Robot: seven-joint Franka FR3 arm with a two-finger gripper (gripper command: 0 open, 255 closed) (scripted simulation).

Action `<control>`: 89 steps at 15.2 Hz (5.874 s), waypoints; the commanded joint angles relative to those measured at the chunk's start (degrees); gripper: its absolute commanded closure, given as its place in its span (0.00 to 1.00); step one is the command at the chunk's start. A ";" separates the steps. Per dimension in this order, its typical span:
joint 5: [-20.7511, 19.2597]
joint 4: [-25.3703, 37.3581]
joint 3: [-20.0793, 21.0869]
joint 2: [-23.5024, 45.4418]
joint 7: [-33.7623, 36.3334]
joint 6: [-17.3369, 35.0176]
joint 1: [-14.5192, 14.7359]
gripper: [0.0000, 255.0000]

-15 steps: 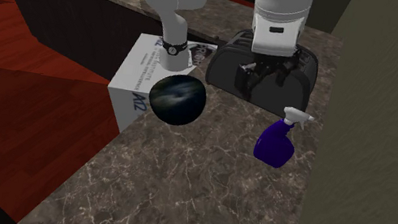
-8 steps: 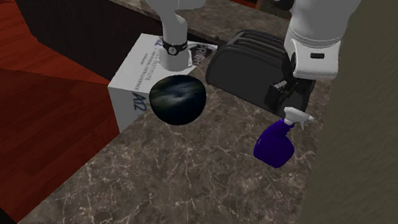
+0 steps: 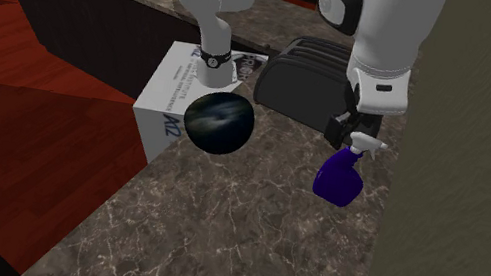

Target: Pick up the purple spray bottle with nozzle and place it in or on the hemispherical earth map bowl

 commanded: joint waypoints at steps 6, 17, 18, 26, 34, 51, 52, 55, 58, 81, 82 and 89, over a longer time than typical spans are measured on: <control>0.00 -0.05 0.01 0.06 0.02 0.13 0.03 1.00; -0.02 0.94 0.02 -0.34 0.26 -1.22 0.00 1.00; -0.04 1.48 0.03 -0.50 0.39 -1.91 -0.01 1.00; -0.17 6.28 0.06 -1.47 1.45 -7.57 -0.09 1.00; -0.37 12.21 0.11 -1.60 2.62 -13.51 -0.07 1.00; -1.21 30.43 0.34 1.93 5.76 -27.92 0.53 1.00; -1.29 31.88 0.37 2.38 5.99 -28.91 0.61 1.00; -1.57 36.71 0.44 4.00 6.73 -32.07 0.93 1.00; -1.17 36.55 0.33 2.43 6.32 -33.57 0.20 1.00; 2.24 7.60 -12.19 -34.32 -15.52 -46.16 -12.63 1.00; 1.98 7.56 -12.86 -35.02 -16.37 -47.01 -12.93 1.00; 1.56 -1.52 -12.58 -38.30 -17.51 -41.30 -13.01 1.00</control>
